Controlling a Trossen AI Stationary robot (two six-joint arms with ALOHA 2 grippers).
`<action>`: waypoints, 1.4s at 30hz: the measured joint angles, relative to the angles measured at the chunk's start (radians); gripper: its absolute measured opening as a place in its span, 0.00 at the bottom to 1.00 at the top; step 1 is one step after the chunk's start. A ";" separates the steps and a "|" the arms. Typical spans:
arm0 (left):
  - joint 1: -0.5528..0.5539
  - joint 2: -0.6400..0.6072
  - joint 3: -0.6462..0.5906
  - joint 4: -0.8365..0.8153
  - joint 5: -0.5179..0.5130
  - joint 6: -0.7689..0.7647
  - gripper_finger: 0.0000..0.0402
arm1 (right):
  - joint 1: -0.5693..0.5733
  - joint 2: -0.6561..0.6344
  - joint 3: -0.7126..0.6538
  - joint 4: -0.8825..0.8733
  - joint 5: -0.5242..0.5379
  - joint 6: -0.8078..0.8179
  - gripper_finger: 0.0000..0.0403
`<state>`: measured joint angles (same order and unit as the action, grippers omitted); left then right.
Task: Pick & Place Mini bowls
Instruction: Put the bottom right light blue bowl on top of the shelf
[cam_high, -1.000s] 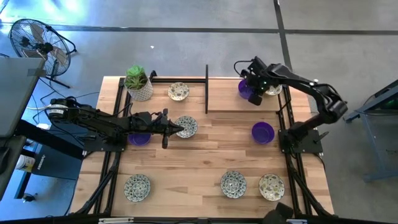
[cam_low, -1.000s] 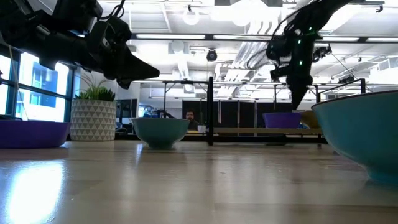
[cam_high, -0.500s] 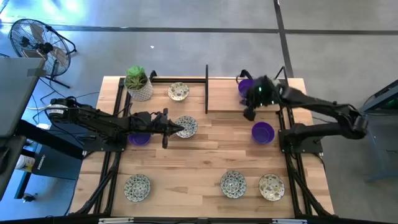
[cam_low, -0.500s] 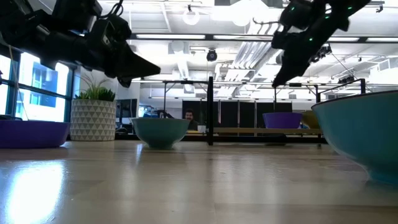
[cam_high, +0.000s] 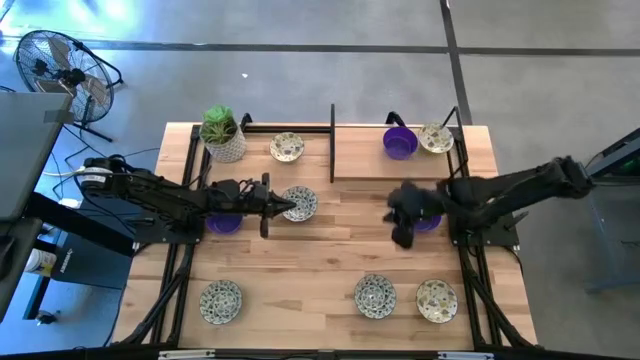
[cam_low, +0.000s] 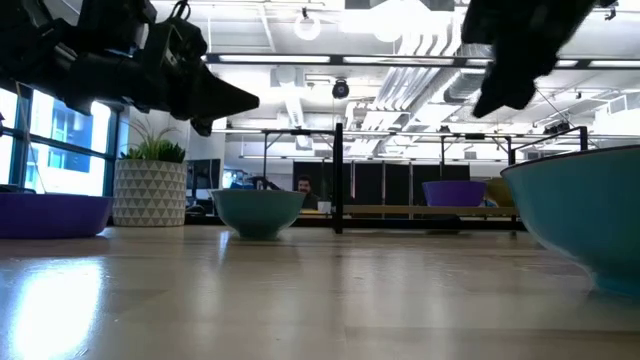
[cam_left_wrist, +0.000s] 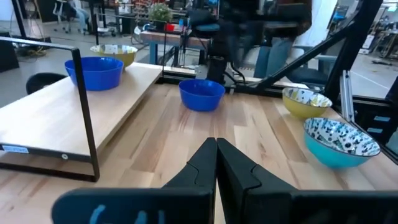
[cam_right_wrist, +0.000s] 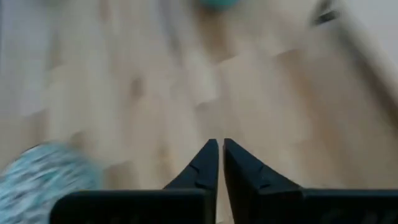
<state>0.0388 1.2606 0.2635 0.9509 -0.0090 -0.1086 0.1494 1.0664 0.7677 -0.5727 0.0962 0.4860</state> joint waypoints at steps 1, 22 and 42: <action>0.000 0.006 0.000 0.002 0.000 0.000 0.00 | 0.043 0.016 0.000 0.008 -0.001 0.039 0.07; 0.000 0.014 0.001 -0.004 0.002 -0.005 0.00 | 0.259 0.421 0.000 0.330 -0.263 0.346 0.37; 0.000 0.014 0.002 -0.011 0.002 -0.009 0.00 | 0.230 0.498 0.000 0.383 -0.277 0.321 0.03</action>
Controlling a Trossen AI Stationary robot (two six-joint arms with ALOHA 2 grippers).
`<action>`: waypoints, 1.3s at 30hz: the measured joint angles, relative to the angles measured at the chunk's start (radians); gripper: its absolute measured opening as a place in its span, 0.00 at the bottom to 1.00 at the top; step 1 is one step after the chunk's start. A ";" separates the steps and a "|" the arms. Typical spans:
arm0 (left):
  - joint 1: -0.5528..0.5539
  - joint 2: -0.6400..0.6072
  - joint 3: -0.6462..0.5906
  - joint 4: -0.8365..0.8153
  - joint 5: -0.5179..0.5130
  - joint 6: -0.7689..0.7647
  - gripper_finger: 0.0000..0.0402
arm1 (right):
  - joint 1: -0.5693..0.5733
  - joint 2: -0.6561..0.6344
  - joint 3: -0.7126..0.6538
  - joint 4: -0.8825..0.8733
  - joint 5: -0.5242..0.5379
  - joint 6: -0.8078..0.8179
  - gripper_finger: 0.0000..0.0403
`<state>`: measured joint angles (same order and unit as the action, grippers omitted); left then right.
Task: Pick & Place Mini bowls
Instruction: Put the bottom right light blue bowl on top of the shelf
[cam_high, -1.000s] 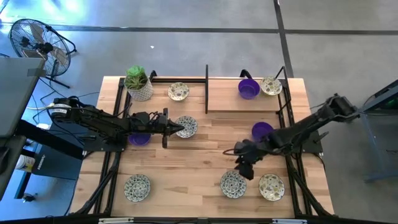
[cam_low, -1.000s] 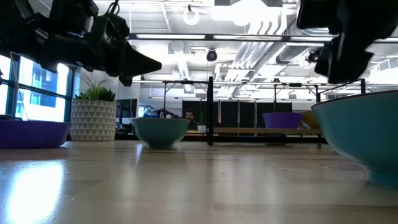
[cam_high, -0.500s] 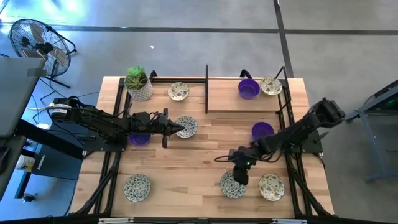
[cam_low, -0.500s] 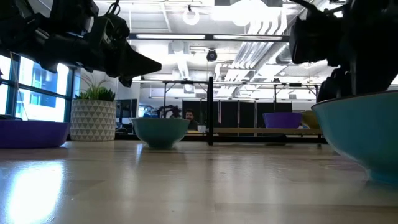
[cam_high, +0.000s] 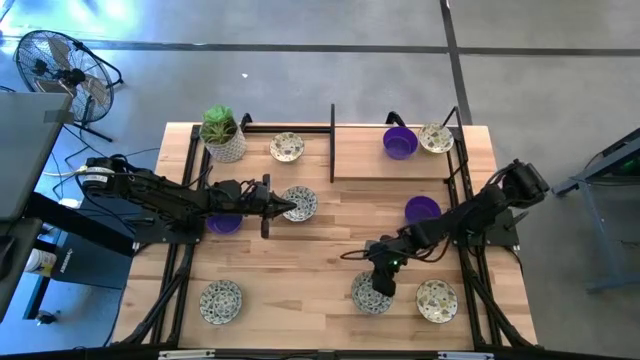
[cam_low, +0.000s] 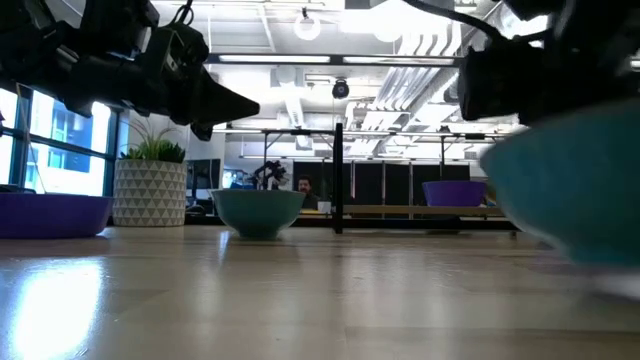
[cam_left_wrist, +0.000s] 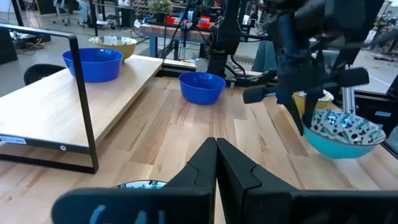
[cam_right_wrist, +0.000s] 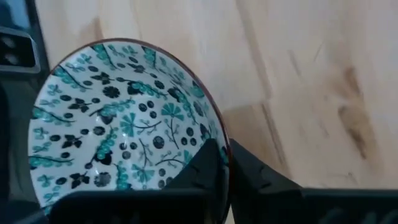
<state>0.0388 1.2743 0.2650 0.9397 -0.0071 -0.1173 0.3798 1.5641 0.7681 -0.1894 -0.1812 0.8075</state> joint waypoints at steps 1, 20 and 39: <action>0.000 0.000 0.000 0.000 0.000 0.000 0.00 | -0.011 -0.009 0.000 0.000 -0.007 0.002 0.05; 0.000 0.000 0.000 -0.008 0.000 -0.003 0.00 | -0.600 -0.120 0.068 -0.404 0.074 -0.402 0.03; 0.000 0.000 0.000 -0.016 0.000 -0.004 0.00 | -0.826 -0.071 0.069 -0.349 0.128 -0.558 0.05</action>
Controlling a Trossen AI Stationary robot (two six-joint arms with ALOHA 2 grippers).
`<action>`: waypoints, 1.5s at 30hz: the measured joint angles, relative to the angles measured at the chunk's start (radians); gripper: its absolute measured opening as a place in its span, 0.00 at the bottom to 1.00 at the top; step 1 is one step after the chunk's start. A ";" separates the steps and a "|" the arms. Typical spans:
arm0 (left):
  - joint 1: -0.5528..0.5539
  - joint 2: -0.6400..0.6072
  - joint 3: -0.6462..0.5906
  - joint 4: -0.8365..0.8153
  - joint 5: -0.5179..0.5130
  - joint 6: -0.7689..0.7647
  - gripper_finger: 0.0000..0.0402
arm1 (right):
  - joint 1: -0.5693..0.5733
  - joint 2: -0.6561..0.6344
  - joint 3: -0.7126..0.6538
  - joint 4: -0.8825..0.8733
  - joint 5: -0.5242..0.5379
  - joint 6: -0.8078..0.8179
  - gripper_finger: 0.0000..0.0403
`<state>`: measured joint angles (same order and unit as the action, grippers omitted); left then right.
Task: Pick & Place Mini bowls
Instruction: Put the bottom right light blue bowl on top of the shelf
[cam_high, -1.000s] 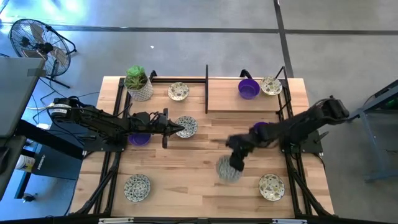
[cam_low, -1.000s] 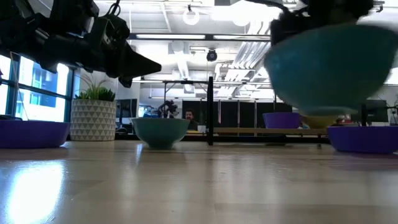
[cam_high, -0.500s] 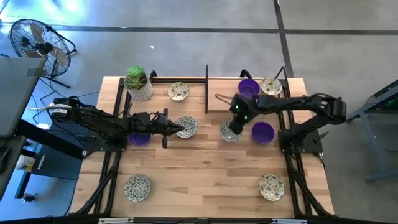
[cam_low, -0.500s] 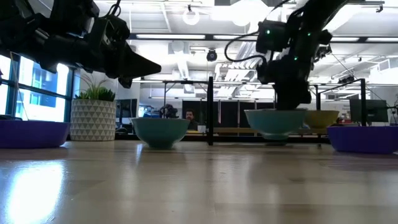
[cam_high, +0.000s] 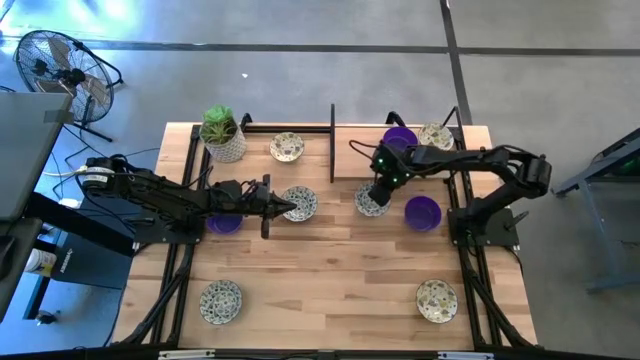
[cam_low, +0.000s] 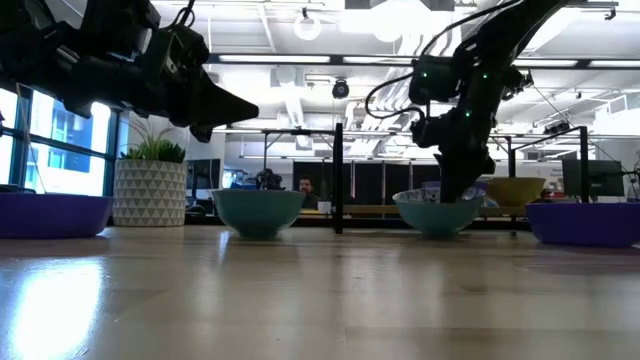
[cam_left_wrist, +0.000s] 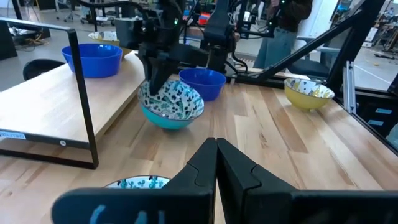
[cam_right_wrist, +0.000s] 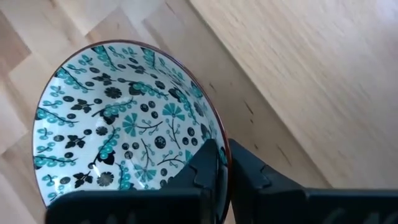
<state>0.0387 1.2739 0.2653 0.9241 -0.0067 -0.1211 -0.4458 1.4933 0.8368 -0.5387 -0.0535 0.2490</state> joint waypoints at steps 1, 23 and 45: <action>0.000 0.000 0.000 -0.001 0.000 0.000 0.00 | 0.001 0.000 0.000 0.002 0.012 0.001 0.07; 0.000 0.000 0.000 -0.014 0.000 0.000 0.00 | 0.345 -0.292 0.000 -0.112 0.304 -0.015 0.27; 0.000 0.000 0.000 -0.016 0.000 0.003 0.00 | 0.529 -0.068 0.000 -0.169 0.360 -0.092 0.28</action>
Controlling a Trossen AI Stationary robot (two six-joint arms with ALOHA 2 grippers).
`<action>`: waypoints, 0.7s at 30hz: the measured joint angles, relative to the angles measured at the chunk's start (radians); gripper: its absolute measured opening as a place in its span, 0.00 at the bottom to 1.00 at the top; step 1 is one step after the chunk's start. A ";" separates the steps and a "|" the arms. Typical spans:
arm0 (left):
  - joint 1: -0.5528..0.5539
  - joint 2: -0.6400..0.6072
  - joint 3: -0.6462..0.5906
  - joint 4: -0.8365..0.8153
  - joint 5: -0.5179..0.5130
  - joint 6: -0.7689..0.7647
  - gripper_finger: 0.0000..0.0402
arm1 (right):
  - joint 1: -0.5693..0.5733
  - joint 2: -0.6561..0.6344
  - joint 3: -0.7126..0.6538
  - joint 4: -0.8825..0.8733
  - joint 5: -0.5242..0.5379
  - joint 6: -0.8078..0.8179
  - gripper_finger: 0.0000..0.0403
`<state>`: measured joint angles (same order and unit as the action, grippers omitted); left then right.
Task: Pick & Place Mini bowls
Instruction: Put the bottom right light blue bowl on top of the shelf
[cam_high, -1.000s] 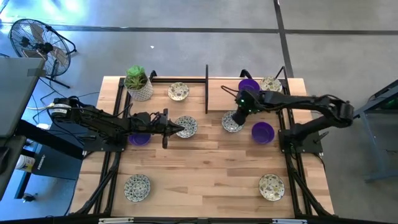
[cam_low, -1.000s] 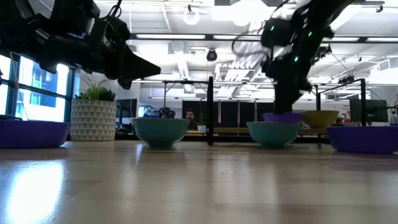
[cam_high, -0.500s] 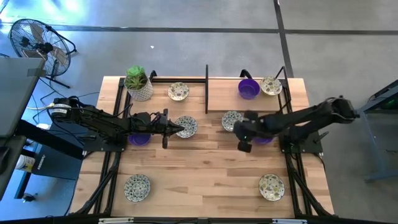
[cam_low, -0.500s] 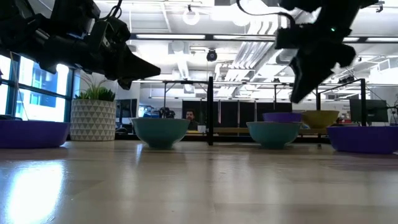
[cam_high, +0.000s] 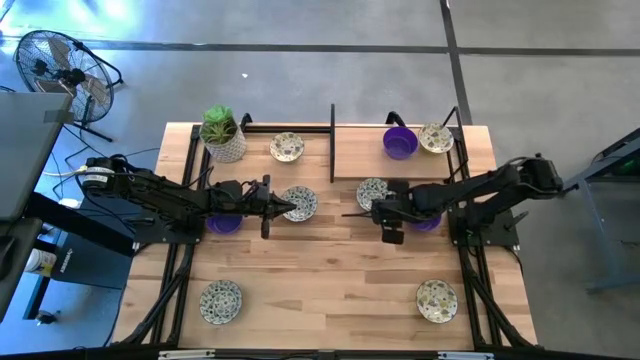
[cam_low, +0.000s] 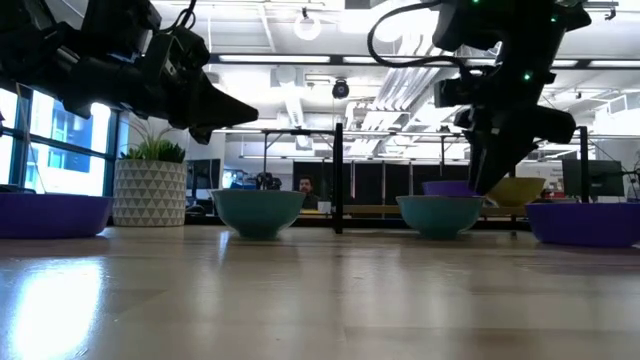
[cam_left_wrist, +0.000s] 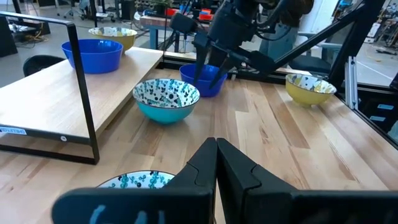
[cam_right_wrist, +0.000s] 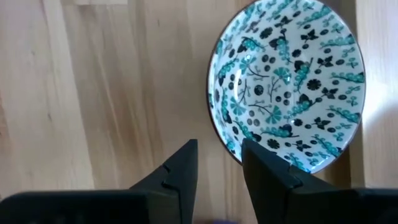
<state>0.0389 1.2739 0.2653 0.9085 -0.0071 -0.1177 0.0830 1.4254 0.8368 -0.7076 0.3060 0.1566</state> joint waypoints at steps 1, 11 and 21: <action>0.000 0.000 0.000 0.000 0.000 0.000 0.00 | 0.000 0.000 0.000 0.002 0.001 0.000 0.30; 0.000 0.000 0.000 0.000 0.000 0.000 0.00 | -0.011 0.059 0.000 0.067 -0.009 -0.120 0.54; 0.000 0.000 0.000 -0.018 -0.002 0.000 0.00 | -0.011 0.153 0.000 0.084 0.035 -0.184 0.35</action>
<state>0.0388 1.2739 0.2653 0.8902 -0.0090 -0.1173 0.0715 1.5780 0.8368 -0.6233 0.3412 -0.0269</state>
